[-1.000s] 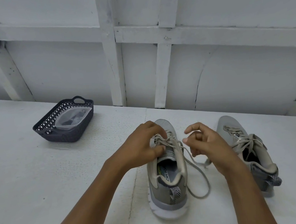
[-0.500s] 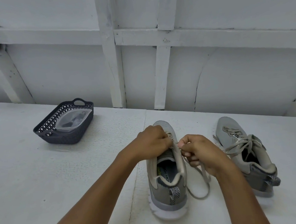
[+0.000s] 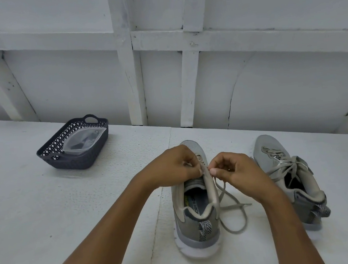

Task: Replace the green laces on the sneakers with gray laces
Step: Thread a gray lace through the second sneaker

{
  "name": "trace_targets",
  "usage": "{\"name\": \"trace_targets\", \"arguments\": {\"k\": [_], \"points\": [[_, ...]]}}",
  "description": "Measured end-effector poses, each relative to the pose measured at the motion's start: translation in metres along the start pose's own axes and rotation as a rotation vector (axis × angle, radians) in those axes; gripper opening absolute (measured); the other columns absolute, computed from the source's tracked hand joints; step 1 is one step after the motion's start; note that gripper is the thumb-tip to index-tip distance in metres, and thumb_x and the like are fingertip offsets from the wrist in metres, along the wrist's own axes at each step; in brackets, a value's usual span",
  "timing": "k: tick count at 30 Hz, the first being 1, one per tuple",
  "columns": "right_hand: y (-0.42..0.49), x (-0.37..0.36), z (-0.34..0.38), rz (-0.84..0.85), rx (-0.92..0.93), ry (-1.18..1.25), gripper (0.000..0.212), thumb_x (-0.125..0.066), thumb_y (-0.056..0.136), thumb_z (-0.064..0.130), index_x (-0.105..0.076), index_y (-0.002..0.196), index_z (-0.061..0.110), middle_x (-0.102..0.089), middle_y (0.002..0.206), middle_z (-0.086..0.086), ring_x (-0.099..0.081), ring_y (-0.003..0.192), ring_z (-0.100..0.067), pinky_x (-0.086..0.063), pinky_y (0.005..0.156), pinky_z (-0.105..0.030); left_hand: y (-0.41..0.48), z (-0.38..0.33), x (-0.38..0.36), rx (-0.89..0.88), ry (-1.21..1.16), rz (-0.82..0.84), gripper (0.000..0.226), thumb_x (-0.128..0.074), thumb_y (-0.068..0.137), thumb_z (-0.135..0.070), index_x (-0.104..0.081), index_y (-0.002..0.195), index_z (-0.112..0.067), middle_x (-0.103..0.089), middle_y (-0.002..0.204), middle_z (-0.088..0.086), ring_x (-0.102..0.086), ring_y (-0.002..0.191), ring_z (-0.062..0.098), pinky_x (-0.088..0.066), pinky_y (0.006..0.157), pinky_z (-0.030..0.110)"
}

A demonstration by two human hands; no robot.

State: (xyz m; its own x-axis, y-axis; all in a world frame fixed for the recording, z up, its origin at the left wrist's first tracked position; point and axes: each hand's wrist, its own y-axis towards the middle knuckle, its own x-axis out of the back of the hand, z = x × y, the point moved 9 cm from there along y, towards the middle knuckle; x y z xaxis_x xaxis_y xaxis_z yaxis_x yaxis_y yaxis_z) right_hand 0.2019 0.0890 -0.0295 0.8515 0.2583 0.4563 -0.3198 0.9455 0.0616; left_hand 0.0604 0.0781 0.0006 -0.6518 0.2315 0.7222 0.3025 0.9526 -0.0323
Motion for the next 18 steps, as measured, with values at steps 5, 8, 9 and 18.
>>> {"name": "trace_targets", "arguments": {"k": [5,8,9,18], "points": [[0.003,-0.003,-0.002,0.041,-0.033,-0.05,0.01,-0.067,0.092,0.01,-0.068,0.082,0.013,-0.066,0.069,0.006,-0.056,0.064,-0.007,-0.048,0.067,-0.024,0.001,0.002,0.0,0.011,-0.02,-0.087,0.022,-0.066,0.09,-0.022,-0.072,0.092,-0.002,-0.062,0.098,0.0,-0.061,0.092,0.021,-0.051,0.083,0.041],[0.006,-0.005,-0.008,0.068,-0.093,-0.117,0.016,-0.064,0.094,0.015,-0.065,0.078,0.015,-0.062,0.062,0.011,-0.052,0.061,-0.006,-0.045,0.066,-0.026,0.006,0.011,-0.005,0.111,-0.021,-0.135,0.029,-0.063,0.089,-0.024,-0.062,0.079,0.004,-0.061,0.079,0.01,-0.055,0.072,0.024,-0.044,0.068,0.037],[0.007,-0.008,-0.013,0.089,-0.129,-0.12,0.019,-0.061,0.096,0.015,-0.063,0.076,0.015,-0.059,0.061,0.012,-0.05,0.061,-0.007,-0.043,0.066,-0.027,0.008,0.014,-0.007,0.145,-0.002,-0.145,0.032,-0.062,0.089,-0.025,-0.055,0.069,-0.002,-0.055,0.071,0.008,-0.049,0.066,0.021,-0.039,0.066,0.035],[0.008,0.011,-0.018,0.052,-0.22,-0.031,0.014,-0.059,0.096,0.023,-0.063,0.085,0.015,-0.067,0.087,0.003,-0.06,0.083,-0.014,-0.046,0.077,-0.032,0.001,0.009,-0.001,0.005,0.019,-0.194,0.014,-0.057,0.09,-0.038,-0.056,0.098,-0.027,-0.05,0.112,-0.008,-0.05,0.109,0.014,-0.041,0.094,0.037]]}}
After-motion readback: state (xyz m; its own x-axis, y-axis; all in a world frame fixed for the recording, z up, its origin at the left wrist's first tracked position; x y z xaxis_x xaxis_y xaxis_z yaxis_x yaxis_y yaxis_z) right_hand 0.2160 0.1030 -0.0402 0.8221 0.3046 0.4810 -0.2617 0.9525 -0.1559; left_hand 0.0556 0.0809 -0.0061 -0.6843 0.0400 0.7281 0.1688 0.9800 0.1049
